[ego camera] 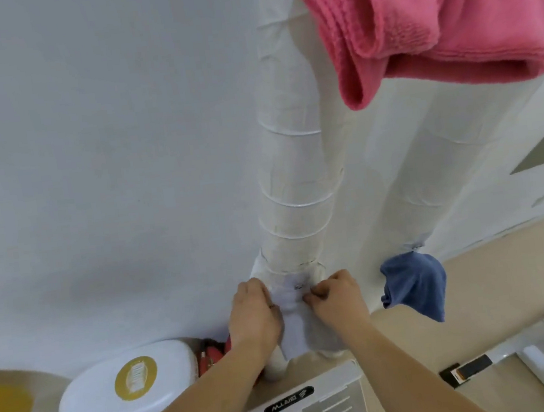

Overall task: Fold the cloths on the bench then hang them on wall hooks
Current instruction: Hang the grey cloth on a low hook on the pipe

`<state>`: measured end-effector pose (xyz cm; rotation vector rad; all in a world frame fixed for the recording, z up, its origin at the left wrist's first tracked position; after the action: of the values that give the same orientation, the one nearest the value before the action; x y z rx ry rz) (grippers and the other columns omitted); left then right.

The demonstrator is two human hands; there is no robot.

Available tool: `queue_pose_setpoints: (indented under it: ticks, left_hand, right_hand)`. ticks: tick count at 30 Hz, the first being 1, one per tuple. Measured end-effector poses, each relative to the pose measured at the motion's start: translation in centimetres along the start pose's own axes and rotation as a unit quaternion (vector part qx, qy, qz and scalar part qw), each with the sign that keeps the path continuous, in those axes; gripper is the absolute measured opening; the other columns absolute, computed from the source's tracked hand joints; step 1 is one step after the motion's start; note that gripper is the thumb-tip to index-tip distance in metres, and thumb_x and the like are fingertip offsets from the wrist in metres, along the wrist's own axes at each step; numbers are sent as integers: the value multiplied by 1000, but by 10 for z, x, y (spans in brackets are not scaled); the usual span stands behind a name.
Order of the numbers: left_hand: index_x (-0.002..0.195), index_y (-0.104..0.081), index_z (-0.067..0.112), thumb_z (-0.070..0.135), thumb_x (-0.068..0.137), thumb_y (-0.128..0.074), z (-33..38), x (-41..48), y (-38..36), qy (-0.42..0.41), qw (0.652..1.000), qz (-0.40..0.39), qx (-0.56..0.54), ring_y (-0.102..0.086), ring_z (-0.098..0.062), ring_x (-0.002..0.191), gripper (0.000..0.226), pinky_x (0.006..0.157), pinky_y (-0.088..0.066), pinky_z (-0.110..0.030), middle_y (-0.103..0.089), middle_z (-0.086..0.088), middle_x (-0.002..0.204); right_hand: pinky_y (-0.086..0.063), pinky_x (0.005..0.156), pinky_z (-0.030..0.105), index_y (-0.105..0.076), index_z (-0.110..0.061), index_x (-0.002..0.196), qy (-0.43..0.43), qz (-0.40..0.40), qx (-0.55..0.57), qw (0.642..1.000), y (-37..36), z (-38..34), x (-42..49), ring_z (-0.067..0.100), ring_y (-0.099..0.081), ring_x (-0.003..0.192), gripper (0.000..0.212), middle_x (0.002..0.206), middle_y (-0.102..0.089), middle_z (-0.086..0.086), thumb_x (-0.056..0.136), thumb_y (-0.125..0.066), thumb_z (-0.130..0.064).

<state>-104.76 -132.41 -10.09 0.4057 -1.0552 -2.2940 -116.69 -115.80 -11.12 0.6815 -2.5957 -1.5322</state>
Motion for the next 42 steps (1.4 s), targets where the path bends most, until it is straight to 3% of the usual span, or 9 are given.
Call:
queue_pose_setpoints:
  ticks: [3, 6, 9, 14, 19, 25, 30, 36, 42]
  left_hand:
    - [93, -62, 17, 8, 83, -60, 42, -18, -14, -228, 971, -5, 74, -57, -24, 85, 14, 63, -51, -37, -57, -2, 97]
    - [100, -65, 20, 21, 89, -58, 44, -28, -25, -262, 963, -25, 64, -56, -20, 86, 13, 67, -54, -37, -57, 1, 101]
    - [112, -58, 21, 42, 95, -49, 40, -37, -34, -239, 963, -57, 107, -50, -18, 103, 28, 74, -52, -34, -54, 3, 114]
    - [123, -60, 20, 33, 91, -50, 33, -36, -49, -193, 973, -74, 106, -52, -23, 104, 36, 80, -54, -42, -54, 0, 116]
    - [113, -66, 16, 22, 94, -54, 31, -34, -54, -165, 981, -72, 73, -58, -25, 95, 23, 80, -53, -41, -57, -3, 107]
    - [98, -69, 19, 19, 92, -59, 25, -25, -52, -91, 992, -82, -2, -61, -20, 89, 12, 82, -53, -38, -59, 2, 98]
    - [116, -66, 15, 20, 98, -58, 33, -29, -47, -100, 992, -63, 41, -62, -25, 102, 20, 84, -50, -31, -61, -4, 115]
    - [111, -66, 19, 31, 98, -46, 22, -30, -52, -129, 985, -109, 42, -61, -21, 88, 27, 76, -52, -40, -57, -1, 103]
    - [109, -66, 19, 25, 101, -49, 22, -31, -51, -73, 994, -86, 13, -62, -20, 89, 20, 76, -52, -38, -57, 2, 105]
  right_hand:
    - [-43, 81, 28, -76, -29, 98, 38, 3, -64, 997, 4, -10, 2, 18, -49, 110, 16, 104, -44, -6, 93, -63, -37]
    - [-46, 79, 30, -73, -28, 102, 79, -18, -46, 996, 2, -19, 1, 23, -62, 103, 16, 99, -55, -4, 95, -59, -31]
    - [-49, 83, 28, -76, -28, 109, 98, -65, -44, 992, -4, -14, 0, 22, -68, 100, 22, 108, -70, 0, 97, -58, -30]
    - [-49, 89, 17, -64, -25, 137, 87, -198, 45, 975, -20, 6, -11, 6, -65, 101, 45, 128, -70, -9, 93, -68, -22]
    - [-54, 96, 34, -67, -31, 127, 73, -153, 35, 985, -27, 7, -12, 14, -68, 104, 37, 117, -73, -9, 90, -68, -25]
    - [-42, 85, 26, -63, -24, 127, 103, -138, -20, 985, -36, 3, -12, 24, -62, 107, 32, 115, -64, 2, 95, -58, -23]
    - [-48, 94, 32, -62, -23, 132, 121, -128, -39, 984, -33, 1, -13, 26, -59, 113, 39, 122, -57, 5, 94, -58, -22]
    - [-50, 93, 27, -62, -22, 136, 172, -113, -8, 978, -22, -6, -22, 20, -64, 112, 52, 128, -65, -2, 87, -55, -37]
    - [-44, 97, 23, -64, -22, 133, 135, -113, 28, 984, -26, -6, -16, 20, -62, 117, 38, 128, -67, -2, 95, -65, -21]
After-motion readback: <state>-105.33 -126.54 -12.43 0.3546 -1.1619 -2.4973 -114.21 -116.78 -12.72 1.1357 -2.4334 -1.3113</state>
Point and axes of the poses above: each hand's wrist, its own x-axis towards the middle knuckle, its own y-axis out of the back of the hand, z = x × y, the point moved 10 cm from there along x, towards the middle knuckle
